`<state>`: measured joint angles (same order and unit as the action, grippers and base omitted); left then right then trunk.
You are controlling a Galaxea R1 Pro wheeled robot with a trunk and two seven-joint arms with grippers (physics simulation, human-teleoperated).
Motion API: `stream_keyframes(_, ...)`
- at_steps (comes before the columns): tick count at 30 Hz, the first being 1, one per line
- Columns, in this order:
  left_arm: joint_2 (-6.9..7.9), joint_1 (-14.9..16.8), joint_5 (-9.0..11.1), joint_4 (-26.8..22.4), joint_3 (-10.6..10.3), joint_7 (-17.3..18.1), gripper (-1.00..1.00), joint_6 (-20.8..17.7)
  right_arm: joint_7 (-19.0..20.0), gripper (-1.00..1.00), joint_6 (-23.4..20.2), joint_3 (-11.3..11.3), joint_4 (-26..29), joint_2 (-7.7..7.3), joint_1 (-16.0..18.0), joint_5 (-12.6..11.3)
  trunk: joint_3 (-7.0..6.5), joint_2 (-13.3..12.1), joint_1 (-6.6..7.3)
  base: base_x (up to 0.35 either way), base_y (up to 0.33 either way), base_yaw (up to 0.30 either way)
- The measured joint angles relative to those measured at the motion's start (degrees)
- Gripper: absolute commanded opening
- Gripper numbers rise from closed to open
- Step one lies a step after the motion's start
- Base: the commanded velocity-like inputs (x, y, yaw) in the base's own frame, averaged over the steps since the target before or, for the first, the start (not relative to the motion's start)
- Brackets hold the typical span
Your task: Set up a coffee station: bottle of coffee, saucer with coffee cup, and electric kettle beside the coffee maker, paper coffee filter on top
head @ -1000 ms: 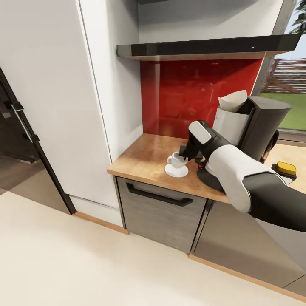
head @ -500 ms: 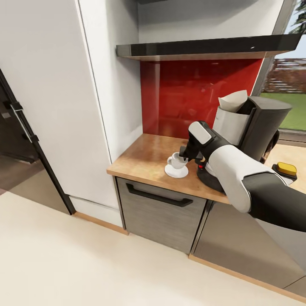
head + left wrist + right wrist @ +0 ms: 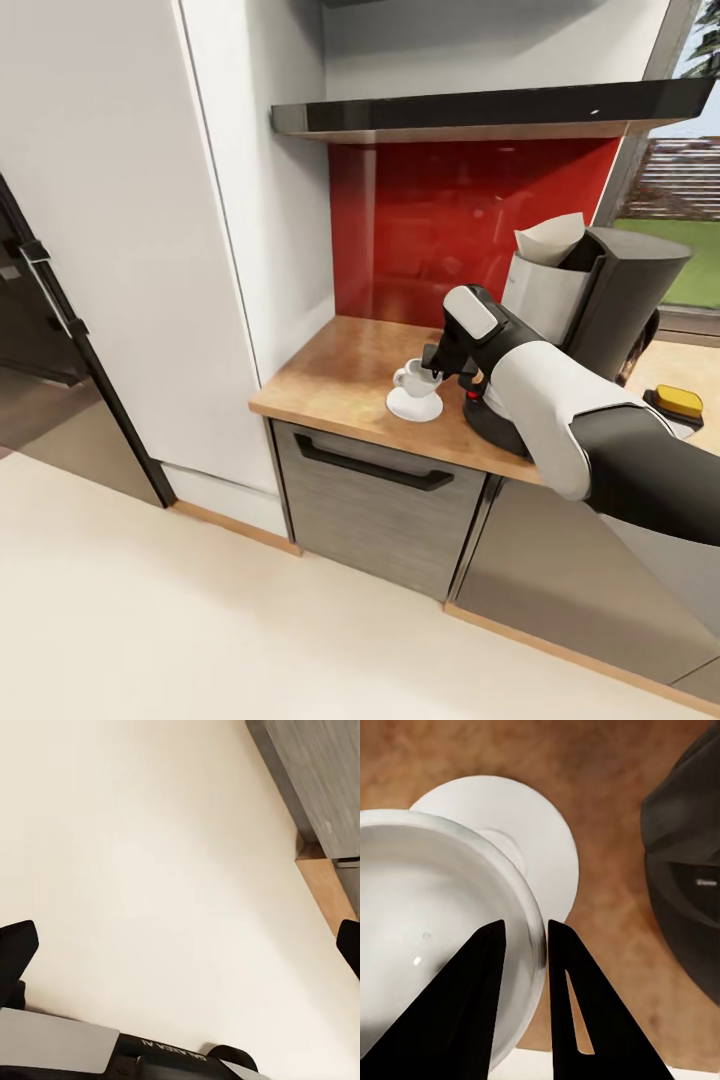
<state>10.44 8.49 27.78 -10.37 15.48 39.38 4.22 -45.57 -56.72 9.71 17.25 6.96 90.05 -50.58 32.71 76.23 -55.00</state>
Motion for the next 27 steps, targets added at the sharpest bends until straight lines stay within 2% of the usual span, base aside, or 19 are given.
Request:
stream_keyframes(18, 0.00, 0.00, 0.00, 0.00, 0.00, 0.02, 1.00, 0.00, 0.00, -1.00, 0.00, 0.00, 0.00, 0.01, 0.00, 0.01, 0.00, 0.00, 0.00, 0.027, -0.022, 0.000)
stream_keyframes(27, 0.00, 0.00, 0.00, -0.08, -0.01, 0.04, 1.00, 0.00, 0.00, -1.00, -0.01, 0.00, -0.01, -0.01, 0.00, 0.03, 1.43, 3.19, -1.75, 0.000, 0.000, 0.000)
